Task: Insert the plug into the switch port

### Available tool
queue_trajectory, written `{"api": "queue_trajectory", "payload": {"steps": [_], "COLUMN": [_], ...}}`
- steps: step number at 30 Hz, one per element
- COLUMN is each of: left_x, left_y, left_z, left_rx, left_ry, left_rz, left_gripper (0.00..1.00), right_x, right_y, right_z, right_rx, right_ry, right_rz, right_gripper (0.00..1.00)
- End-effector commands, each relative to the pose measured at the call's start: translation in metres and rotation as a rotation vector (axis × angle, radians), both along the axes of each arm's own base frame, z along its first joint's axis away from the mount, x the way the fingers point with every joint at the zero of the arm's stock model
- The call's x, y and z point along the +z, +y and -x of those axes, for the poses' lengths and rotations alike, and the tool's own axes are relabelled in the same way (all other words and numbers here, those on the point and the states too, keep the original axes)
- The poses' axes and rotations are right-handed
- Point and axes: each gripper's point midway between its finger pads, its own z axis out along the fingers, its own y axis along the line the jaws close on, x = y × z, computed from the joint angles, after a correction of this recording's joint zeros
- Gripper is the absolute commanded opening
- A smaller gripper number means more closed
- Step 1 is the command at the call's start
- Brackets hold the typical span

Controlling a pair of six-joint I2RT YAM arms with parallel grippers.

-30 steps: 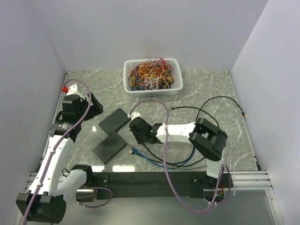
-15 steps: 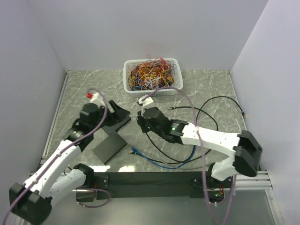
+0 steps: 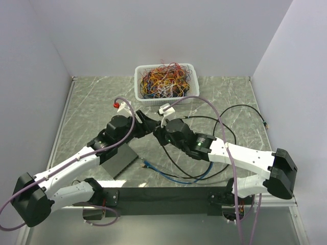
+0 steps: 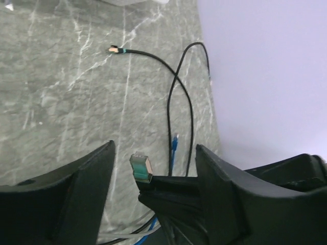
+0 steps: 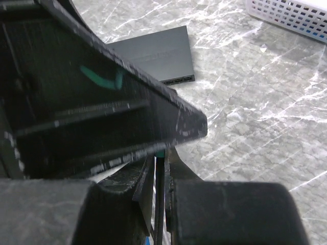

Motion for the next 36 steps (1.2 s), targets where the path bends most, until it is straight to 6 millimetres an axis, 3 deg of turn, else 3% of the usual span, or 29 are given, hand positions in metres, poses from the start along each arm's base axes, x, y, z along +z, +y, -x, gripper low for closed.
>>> {"api": "queue_trajectory", "payload": {"steps": [1, 2, 5, 13, 14, 17, 23, 27, 28, 30, 34, 36], "left_x": [0.033, 0.033, 0.029, 0.022, 0.021, 0.020, 0.024, 0.039, 0.043, 0.056, 0.074, 0.087], "left_y": [-0.004, -0.005, -0.008, -0.015, -0.015, -0.013, -0.005, 0.000, 0.000, 0.003, 0.003, 0.003], "left_z": [-0.009, -0.008, -0.008, -0.006, -0.006, -0.006, -0.008, -0.003, -0.002, 0.003, 0.010, 0.016], "left_rx": [0.044, 0.043, 0.035, 0.030, 0.032, 0.038, 0.066, 0.056, 0.048, 0.035, -0.002, -0.024], "left_ry": [-0.068, -0.067, -0.055, -0.044, -0.041, -0.041, -0.068, -0.140, -0.168, -0.225, -0.311, -0.376], "left_rz": [0.087, 0.089, 0.083, 0.062, 0.058, 0.056, 0.030, 0.050, 0.064, 0.083, 0.108, 0.135], "left_gripper": [0.68, 0.60, 0.48, 0.35, 0.23, 0.01, 0.00, 0.00, 0.01, 0.01, 0.00, 0.01], "right_x": [0.031, 0.030, 0.032, 0.042, 0.043, 0.046, 0.050, 0.070, 0.072, 0.079, 0.093, 0.098], "right_y": [-0.001, -0.002, -0.002, -0.002, -0.003, -0.005, -0.015, -0.027, -0.028, -0.041, -0.051, -0.045], "right_z": [0.003, 0.003, 0.004, 0.008, 0.008, 0.011, 0.010, 0.003, 0.004, -0.005, -0.005, 0.009], "right_rx": [0.000, 0.000, 0.002, 0.010, 0.013, 0.017, 0.011, 0.026, 0.051, 0.032, 0.120, 0.236], "right_ry": [-0.048, -0.048, -0.049, -0.051, -0.051, -0.055, -0.058, -0.054, -0.040, -0.038, -0.027, -0.001], "right_rz": [-0.104, -0.104, -0.115, -0.152, -0.156, -0.169, -0.198, -0.292, -0.307, -0.348, -0.452, -0.511], "right_gripper": [0.00, 0.00, 0.00, 0.00, 0.00, 0.00, 0.01, 0.34, 0.39, 0.43, 0.45, 0.45]}}
